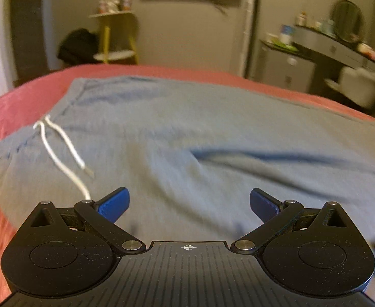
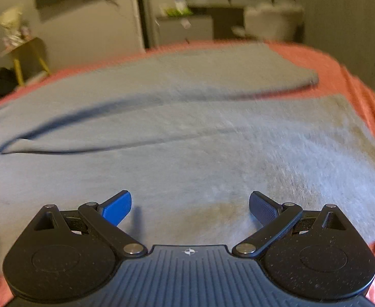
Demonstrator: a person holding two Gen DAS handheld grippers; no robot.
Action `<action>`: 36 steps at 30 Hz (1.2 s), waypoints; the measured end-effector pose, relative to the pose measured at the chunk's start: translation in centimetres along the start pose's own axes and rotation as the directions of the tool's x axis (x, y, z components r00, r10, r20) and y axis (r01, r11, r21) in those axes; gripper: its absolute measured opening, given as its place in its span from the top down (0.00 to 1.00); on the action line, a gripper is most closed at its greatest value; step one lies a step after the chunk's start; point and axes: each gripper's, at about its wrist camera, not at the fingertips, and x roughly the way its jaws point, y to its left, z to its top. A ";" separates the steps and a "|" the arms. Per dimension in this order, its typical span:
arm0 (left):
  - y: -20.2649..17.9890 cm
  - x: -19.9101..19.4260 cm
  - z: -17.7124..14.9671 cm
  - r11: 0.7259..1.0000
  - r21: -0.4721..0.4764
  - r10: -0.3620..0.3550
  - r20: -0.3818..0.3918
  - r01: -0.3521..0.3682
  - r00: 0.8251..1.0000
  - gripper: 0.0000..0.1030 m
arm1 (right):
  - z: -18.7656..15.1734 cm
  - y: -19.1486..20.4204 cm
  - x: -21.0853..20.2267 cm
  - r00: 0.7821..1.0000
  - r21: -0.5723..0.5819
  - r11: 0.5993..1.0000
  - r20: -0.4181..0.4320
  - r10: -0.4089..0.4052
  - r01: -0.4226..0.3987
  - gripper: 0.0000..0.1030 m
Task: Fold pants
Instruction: 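Grasp the hem of one grey pant leg with the right gripper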
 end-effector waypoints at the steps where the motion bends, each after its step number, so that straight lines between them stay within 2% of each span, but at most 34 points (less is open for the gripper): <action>1: 0.1 1.3 0.5 1.000 -0.005 0.025 0.013 -0.025 1.000 0.00 | 0.0 -0.6 0.6 1.000 0.016 1.000 0.004 0.021 -0.021 0.03; 2: 0.3 2.8 0.9 0.998 -0.015 0.064 0.033 -0.064 0.997 0.00 | 0.1 -0.8 0.6 0.999 0.014 0.999 0.018 0.032 -0.033 0.03; 5: 1.1 5.6 1.0 0.985 -0.026 0.173 0.102 -0.171 0.980 0.00 | 1.1 -0.6 1.1 0.997 -0.048 0.998 -0.061 0.048 -0.051 0.03; 6: 1.4 6.0 0.7 0.981 -0.025 0.193 0.117 -0.192 0.974 0.00 | 2.5 -0.6 1.1 0.991 -0.077 0.994 -0.114 0.066 -0.075 0.03; 7: 1.9 6.5 0.4 0.978 -0.022 0.208 0.132 -0.207 0.969 0.00 | 4.1 -0.7 0.9 0.989 -0.083 0.992 -0.118 0.088 -0.098 0.06; 9: 2.5 7.7 -0.1 0.981 -0.012 0.196 0.129 -0.196 0.972 0.00 | 8.1 -1.6 0.3 0.995 -0.058 0.994 0.017 0.099 -0.098 0.08; 10: 2.6 8.3 -0.2 0.983 -0.014 0.185 0.104 -0.185 0.977 0.00 | 11.0 -2.0 0.7 0.992 -0.033 0.996 0.094 0.082 -0.079 0.08; 11: 3.1 9.0 -0.3 0.986 -0.031 0.168 0.071 -0.166 0.983 0.00 | 13.7 -2.3 1.7 0.989 -0.011 0.998 0.134 0.063 -0.062 0.08; 13: 3.6 9.2 -0.3 0.989 -0.054 0.143 0.063 -0.139 0.988 0.00 | 19.6 -3.2 5.4 0.986 0.066 0.997 0.166 0.024 -0.035 0.08; 14: 3.7 9.2 -0.3 0.989 -0.057 0.138 0.063 -0.135 0.988 0.00 | 22.2 -3.7 7.6 0.988 0.121 0.993 0.152 -0.009 -0.010 0.10; 15: 3.8 9.1 -0.4 0.990 -0.060 0.135 0.063 -0.131 0.989 0.00 | 24.5 -4.1 9.9 0.991 0.180 0.984 0.127 -0.037 0.014 0.20; 16: 4.0 9.1 -0.5 0.990 -0.068 0.127 0.064 -0.123 0.990 0.00 | 26.8 -4.4 12.2 0.994 0.246 0.969 0.096 -0.047 0.022 0.36; 17: 4.2 9.1 -0.5 0.990 -0.076 0.121 0.063 -0.116 0.991 0.00 | 28.4 -4.5 13.9 0.996 0.289 0.957 0.079 -0.050 0.025 0.44; 18: 4.2 9.0 -0.5 0.991 -0.078 0.118 0.061 -0.113 0.991 0.00 | 29.7 -4.4 15.3 0.996 0.324 0.946 0.070 -0.049 0.024 0.47; 20: 4.1 9.2 -0.7 0.990 -0.078 0.119 0.060 -0.114 0.991 0.00 | 31.7 -4.1 18.1 0.998 0.371 0.928 0.053 -0.036 0.013 0.46; 24: 4.0 9.4 -0.9 0.991 -0.081 0.115 0.063 -0.110 0.991 0.00 | 32.9 -4.0 22.4 0.992 0.429 0.895 -0.028 -0.125 0.124 0.46; 26: 4.2 9.6 -0.9 0.991 -0.083 0.112 0.064 -0.107 0.992 0.00 | 32.4 -4.3 23.9 0.990 0.457 0.878 -0.068 -0.127 0.144 0.46; 29: 4.3 9.6 -0.9 0.991 -0.090 0.106 0.067 -0.100 0.992 0.00 | 31.7 -3.7 24.7 0.985 0.440 0.881 -0.060 -0.164 0.174 0.52; 30: 4.4 9.6 -0.9 0.991 -0.092 0.104 0.067 -0.097 0.992 0.00 | 31.5 -3.4 24.6 0.983 0.417 0.891 -0.045 -0.178 0.181 0.60; 32: 4.5 9.6 -0.9 0.991 -0.096 0.100 0.068 -0.094 0.993 0.00 | 30.9 -3.0 23.8 0.985 0.389 0.906 -0.018 -0.171 0.165 0.87; 33: 4.5 9.6 -0.8 0.991 -0.097 0.099 0.068 -0.093 0.993 0.00 | 30.4 -3.2 22.8 0.988 0.399 0.906 -0.003 -0.156 0.144 0.96; 36: 4.7 9.5 -0.8 0.991 -0.101 0.092 0.068 -0.085 0.993 0.00 | 28.2 -4.1 18.1 0.991 0.412 0.909 0.086 -0.102 0.058 0.97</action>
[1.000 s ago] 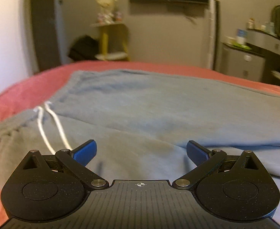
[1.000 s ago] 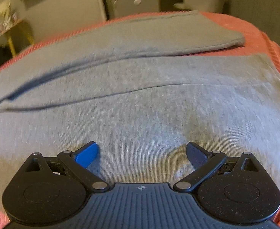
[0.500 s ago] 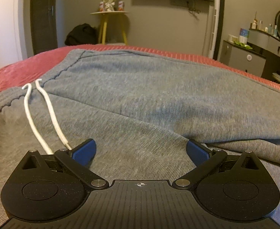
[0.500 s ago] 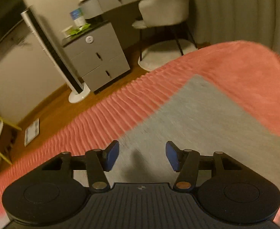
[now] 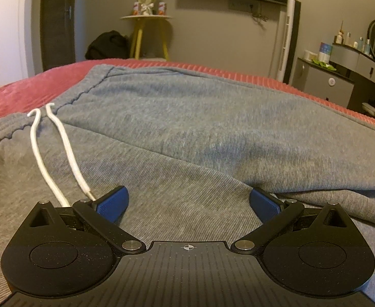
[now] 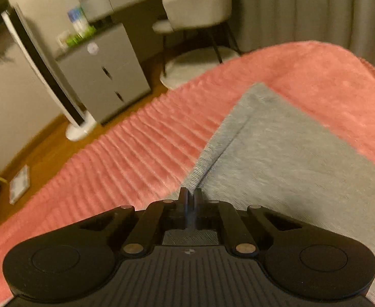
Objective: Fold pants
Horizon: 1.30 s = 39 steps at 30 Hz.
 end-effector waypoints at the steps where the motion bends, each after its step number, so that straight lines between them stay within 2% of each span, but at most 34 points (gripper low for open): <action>1: 0.1 0.0 0.0 1.000 -0.005 -0.005 0.001 0.005 1.000 0.00 | -0.4 -1.2 -1.7 0.999 0.016 0.999 0.019 0.037 -0.037 0.97; 3: 0.2 -0.1 0.1 1.000 -0.014 -0.012 0.001 0.012 1.000 0.00 | -2.6 -4.4 -6.3 0.991 0.066 0.991 0.072 0.114 -0.119 0.97; 6: 0.3 -0.2 0.2 1.000 -0.021 -0.017 0.004 0.017 1.000 0.00 | -8.2 -10.4 -13.2 0.979 0.136 0.974 0.117 0.167 -0.183 0.99; 9: 0.6 -0.4 0.3 0.999 -0.035 -0.028 0.008 0.029 1.000 0.00 | -14.2 -15.5 -16.2 0.982 0.217 0.958 0.065 0.178 -0.188 0.99; 11: 0.7 -0.8 0.6 0.999 -0.043 -0.031 0.006 0.031 1.000 0.00 | -16.8 -17.6 -16.3 0.993 0.231 0.966 -0.001 0.119 -0.116 0.98; 12: 0.8 -1.3 1.1 0.998 -0.047 -0.028 -0.004 0.028 1.000 0.01 | -17.4 -18.3 -16.1 0.993 0.254 0.961 -0.013 0.120 -0.113 0.94; 14: 1.1 -2.7 2.4 0.994 -0.094 -0.063 0.000 0.063 0.998 0.02 | -17.6 -19.5 -15.9 0.987 0.328 0.932 0.001 0.159 -0.151 0.94; 15: 1.3 -3.1 3.4 0.987 -0.124 -0.100 0.005 0.100 0.995 0.02 | -17.3 -19.9 -15.9 0.986 0.347 0.924 0.019 0.165 -0.161 0.90; 16: 1.5 -3.3 4.4 0.980 -0.143 -0.140 0.011 0.141 0.990 0.02 | -16.9 -20.2 -15.7 0.986 0.363 0.918 0.032 0.162 -0.162 0.80; 18: 1.5 -2.7 7.3 0.964 -0.157 -0.215 0.017 0.215 0.976 0.02 | -16.3 -20.8 -14.6 0.987 0.411 0.898 0.024 0.160 -0.156 0.75; 20: 1.4 -0.7 10.6 0.946 -0.161 -0.284 0.005 0.281 0.959 0.02 | -16.1 -21.5 -13.5 0.980 0.465 0.866 0.023 0.196 -0.184 0.75; 23: 1.3 4.1 14.5 0.937 -0.218 -0.290 -0.052 0.273 0.956 0.02 | -15.9 -21.7 -12.6 0.974 0.519 0.828 0.050 0.221 -0.214 0.73; 26: 1.2 9.1 16.5 0.913 -0.315 -0.321 -0.162 0.259 0.933 0.07 | -15.7 -21.8 -11.7 0.971 0.537 0.812 0.066 0.231 -0.229 0.72; 29: 0.6 13.0 16.6 0.917 -0.352 -0.288 -0.264 0.186 0.920 0.27 | -15.3 -21.9 -10.7 0.965 0.569 0.784 0.074 0.252 -0.248 0.72; 31: 0.1 14.9 16.0 0.925 -0.359 -0.258 -0.345 0.127 0.903 0.57 | -14.9 -21.9 -10.6 0.964 0.566 0.786 0.069 0.255 -0.248 0.74; 32: -0.1 15.5 15.9 0.929 -0.354 -0.243 -0.376 0.104 0.894 0.64 | -14.6 -21.8 -10.5 0.965 0.558 0.792 0.064 0.255 -0.246 0.76; 33: -0.3 15.5 16.0 0.931 -0.350 -0.244 -0.375 0.107 0.894 0.85 | -14.6 -21.9 -10.7 0.965 0.550 0.798 0.060 0.255 -0.245 0.86; 34: -0.5 15.2 16.1 0.929 -0.348 -0.259 -0.369 0.126 0.893 0.93 | -14.4 -21.8 -10.6 0.966 0.542 0.806 0.050 0.253 -0.239 0.94; 37: -0.4 11.8 17.2 0.931 -0.332 -0.257 -0.303 0.151 0.918 0.94 | -13.4 -21.3 -11.5 0.969 0.503 0.831 0.055 0.241 -0.235 0.95; 39: 0.3 7.5 18.1 0.925 -0.317 -0.291 -0.233 0.211 0.928 0.94 | -12.4 -21.0 -13.4 0.962 0.461 0.845 0.100 0.254 -0.271 0.96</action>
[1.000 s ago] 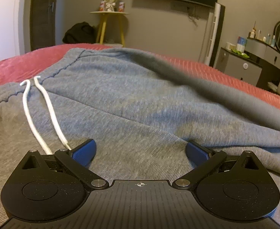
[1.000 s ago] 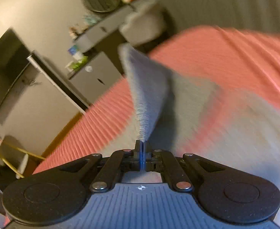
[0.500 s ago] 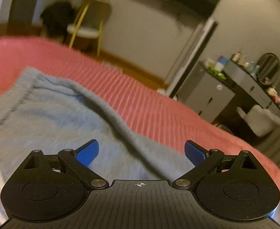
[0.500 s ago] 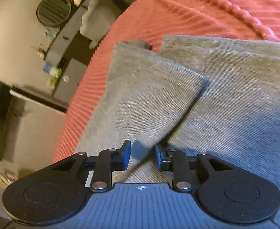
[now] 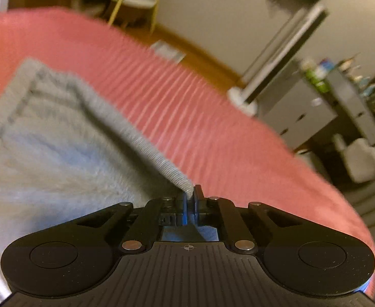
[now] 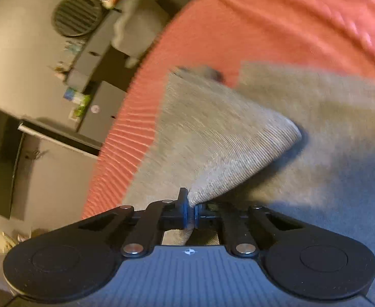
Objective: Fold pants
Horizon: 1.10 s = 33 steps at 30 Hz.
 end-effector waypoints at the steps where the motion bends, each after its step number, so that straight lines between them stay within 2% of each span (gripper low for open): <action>1: -0.1 -2.5 -0.4 0.999 0.012 -0.032 0.026 0.032 0.999 0.94 | 0.4 0.6 -1.2 0.999 -0.006 0.999 0.013 0.033 -0.033 0.96; 5: 1.6 -12.2 -4.0 0.991 0.017 -0.130 0.089 0.129 0.987 0.94 | 1.8 1.3 -7.2 0.989 -0.042 0.993 0.098 0.115 -0.111 0.96; 8: 4.9 -17.1 -8.9 0.989 -0.034 -0.141 0.061 0.143 0.988 0.93 | 2.0 -0.7 -11.5 0.982 -0.040 0.990 0.126 0.142 -0.138 0.96; 10: 7.3 -17.9 -12.1 0.990 -0.087 -0.113 0.010 0.114 0.994 0.92 | 1.3 -2.5 -13.6 0.986 -0.055 0.993 0.119 0.112 -0.106 0.96; 12: 9.7 -16.9 -15.3 0.992 -0.126 -0.034 -0.069 0.025 0.997 0.92 | 0.3 -4.9 -14.2 0.994 -0.046 0.998 0.098 0.041 -0.037 0.96; 14: 11.4 -15.2 -16.5 0.988 -0.147 0.032 -0.105 -0.048 0.994 0.90 | -0.7 -7.5 -13.6 0.998 0.002 1.000 0.059 -0.028 0.027 0.95; 15: 12.0 -14.9 -16.7 0.985 -0.151 0.065 -0.103 -0.080 0.993 0.86 | -1.2 -8.7 -13.0 0.998 0.027 0.998 0.032 -0.060 0.059 0.95; 18: 13.0 -15.0 -15.9 0.979 -0.145 0.141 -0.017 -0.142 0.990 0.50 | -2.5 -10.3 -12.2 0.995 0.063 0.993 0.004 -0.096 0.096 0.91; 19: 13.1 -15.2 -15.8 0.974 -0.149 0.175 0.008 -0.172 0.984 0.42 | -2.8 -10.3 -12.0 0.996 0.060 0.994 0.004 -0.090 0.089 0.90; 21: 14.1 -14.4 -14.4 0.967 -0.163 0.199 0.019 -0.193 0.980 0.40 | -3.1 -10.2 -11.6 0.997 0.073 0.994 -0.003 -0.079 0.079 0.87; 23: 14.8 -12.9 -13.4 0.954 -0.221 0.203 -0.021 -0.202 0.979 0.41 | -3.4 -10.2 -11.0 0.997 0.084 0.994 -0.017 -0.069 0.070 0.83; 24: 15.5 -12.8 -13.0 0.950 -0.242 0.196 -0.034 -0.198 0.980 0.46 | -3.4 -10.1 -10.7 0.997 0.088 0.994 -0.025 -0.068 0.070 0.83; 26: 15.8 -12.3 -12.4 0.940 -0.275 0.199 -0.044 -0.203 0.979 0.60 | -3.5 -9.7 -10.3 0.997 0.082 0.994 -0.033 -0.066 0.069 0.83; 27: 15.8 -12.2 -12.0 0.937 -0.280 0.203 -0.052 -0.209 0.978 0.81 | -3.4 -9.4 -10.2 0.997 0.077 0.994 -0.031 -0.070 0.072 0.88; 28: 16.0 -12.5 -11.5 0.935 -0.280 0.209 -0.064 -0.219 0.976 0.86 | -3.2 -8.9 -10.2 0.997 0.066 0.995 -0.023 -0.070 0.071 0.95; 29: 15.8 -13.0 -11.2 0.937 -0.281 0.200 -0.060 -0.209 0.978 0.86 | -3.2 -8.5 -10.6 0.997 0.054 0.995 -0.010 -0.081 0.081 0.95; 31: 15.3 -14.7 -10.5 0.954 -0.256 0.164 0.002 -0.158 0.986 0.87 | -2.9 -7.2 -12.0 0.996 -0.001 0.997 0.039 -0.080 0.080 0.95; 32: 14.6 -16.0 -10.3 0.970 -0.214 0.133 0.052 -0.119 0.990 0.87 | -2.8 -6.5 -12.9 0.995 -0.041 0.997 0.075 -0.066 0.069 0.96; 33: 14.2 -17.0 -10.4 0.977 -0.181 0.125 0.078 -0.109 0.989 0.87 | -2.9 -5.9 -14.0 0.992 -0.087 0.994 0.115 -0.050 0.060 0.96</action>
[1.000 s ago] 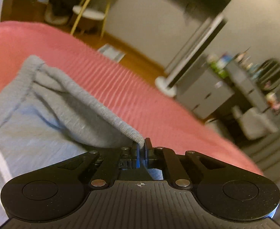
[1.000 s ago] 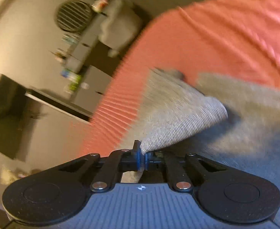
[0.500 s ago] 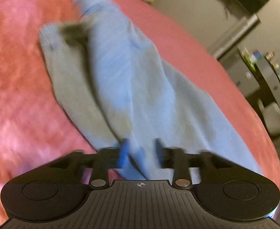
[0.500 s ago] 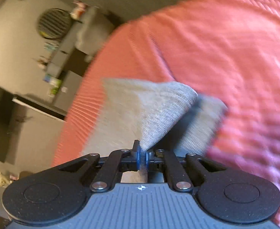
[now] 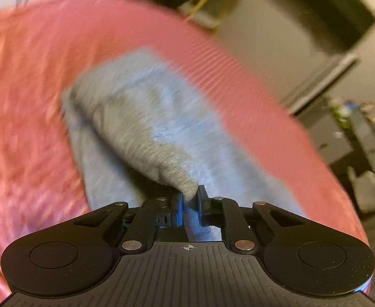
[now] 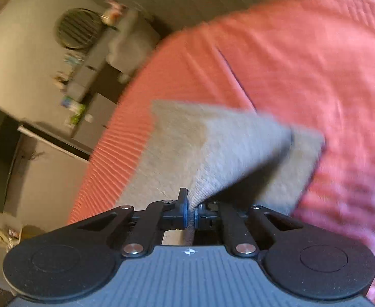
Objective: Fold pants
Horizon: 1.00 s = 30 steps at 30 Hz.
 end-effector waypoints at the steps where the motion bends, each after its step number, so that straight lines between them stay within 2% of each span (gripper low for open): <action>1: -0.1 -0.7 -0.2 1.000 0.025 0.004 0.010 -0.004 1.000 0.87 | 0.1 0.4 -1.1 0.999 -0.047 0.999 0.038 0.007 -0.005 0.96; 3: 0.3 -0.4 -1.0 0.997 0.060 0.058 -0.018 -0.057 0.998 0.87 | 0.1 0.2 -2.0 0.997 -0.102 0.995 0.074 -0.007 0.015 0.96; 4: 0.7 0.3 -1.6 0.993 0.074 0.100 -0.051 -0.096 0.994 0.87 | -0.1 -0.4 -1.8 0.997 -0.118 0.992 0.069 -0.040 0.048 0.96; 6: 1.2 1.6 -2.7 0.981 0.098 0.176 -0.106 -0.166 0.979 0.83 | -0.9 -1.8 -0.7 0.990 -0.135 0.981 0.026 -0.138 0.140 0.95; 7: 1.3 1.3 -3.2 0.976 0.114 0.198 -0.102 -0.186 0.975 0.78 | -1.1 -2.6 -0.1 0.984 -0.136 0.975 -0.005 -0.178 0.176 0.95; 8: 0.9 0.9 -3.4 0.970 0.135 0.212 -0.074 -0.201 0.975 0.75 | -1.3 -3.2 0.3 0.975 -0.134 0.967 -0.029 -0.220 0.214 0.94; 9: 0.2 0.2 -3.3 0.959 0.164 0.240 -0.033 -0.232 0.970 0.67 | -1.3 -3.6 0.1 0.966 -0.125 0.959 -0.026 -0.258 0.253 0.93; 10: -0.7 -0.6 -3.1 0.940 0.197 0.281 0.011 -0.278 0.960 0.60 | -1.3 -3.5 -0.6 0.963 -0.124 0.955 0.013 -0.268 0.268 0.92; 11: -1.6 -1.4 -3.4 0.921 0.218 0.318 0.050 -0.321 0.947 0.58 | -1.2 -3.2 -1.4 0.953 -0.139 0.943 0.063 -0.295 0.301 0.89; 12: -2.5 -2.3 -3.3 0.902 0.241 0.342 0.109 -0.359 0.933 0.58 | -1.1 -2.5 -2.2 0.934 -0.165 0.921 0.121 -0.337 0.353 0.83; 14: -3.9 -3.4 -3.1 0.882 0.283 0.333 0.194 -0.378 0.923 0.54 | -1.2 -1.0 -3.4 0.917 -0.217 0.899 0.210 -0.338 0.381 0.79; 15: -5.2 -3.9 -3.2 0.876 0.319 0.298 0.233 -0.362 0.926 0.49 | -1.4 -0.2 -3.7 0.922 -0.250 0.898 0.236 -0.307 0.363 0.79; 16: -5.8 -3.9 -3.7 0.873 0.354 0.260 0.247 -0.336 0.934 0.42 | -1.8 1.0 -3.7 0.939 -0.306 0.898 0.238 -0.249 0.316 0.79; 17: -7.2 -3.6 -4.1 0.865 0.400 0.215 0.249 -0.303 0.944 0.39 | -2.4 2.1 -3.3 0.956 -0.363 0.894 0.220 -0.194 0.264 0.79; 19: -9.8 -2.2 -5.5 0.845 0.470 0.151 0.250 -0.256 0.956 0.30 | -4.4 4.5 -1.6 0.986 -0.489 0.860 0.138 -0.088 0.145 0.78; 21: -12.7 0.9 -7.0 0.811 0.537 0.111 0.248 -0.232 0.962 0.30 | -7.2 7.1 0.5 0.999 -0.593 0.805 0.039 -0.003 0.026 0.78; 23: -14.8 4.3 -8.4 0.770 0.598 0.101 0.232 -0.223 0.968 0.30 | -10.7 10.2 2.8 0.997 -0.687 0.723 -0.053 0.057 -0.077 0.78; 26: -17.0 8.0 -10.4 0.724 0.654 0.110 0.203 -0.218 0.973 0.30 | -15.4 14.2 5.7 0.975 -0.780 0.585 -0.185 0.120 -0.220 0.78; 28: -16.6 10.9 -10.6 0.697 0.672 0.166 0.186 -0.248 0.969 0.29 | -17.5 15.9 7.7 0.962 -0.805 0.528 -0.244 0.120 -0.270 0.78; 29: -16.0 12.1 -10.6 0.686 0.677 0.194 0.185 -0.268 0.963 0.29 | -17.8 16.2 8.8 0.961 -0.813 0.515 -0.261 0.094 -0.271 0.77; 30: -15.3 12.7 -10.2 0.682 0.677 0.193 0.197 -0.276 0.961 0.24 | -17.9 16.1 9.8 0.959 -0.820 0.506 -0.275 0.064 -0.269 0.77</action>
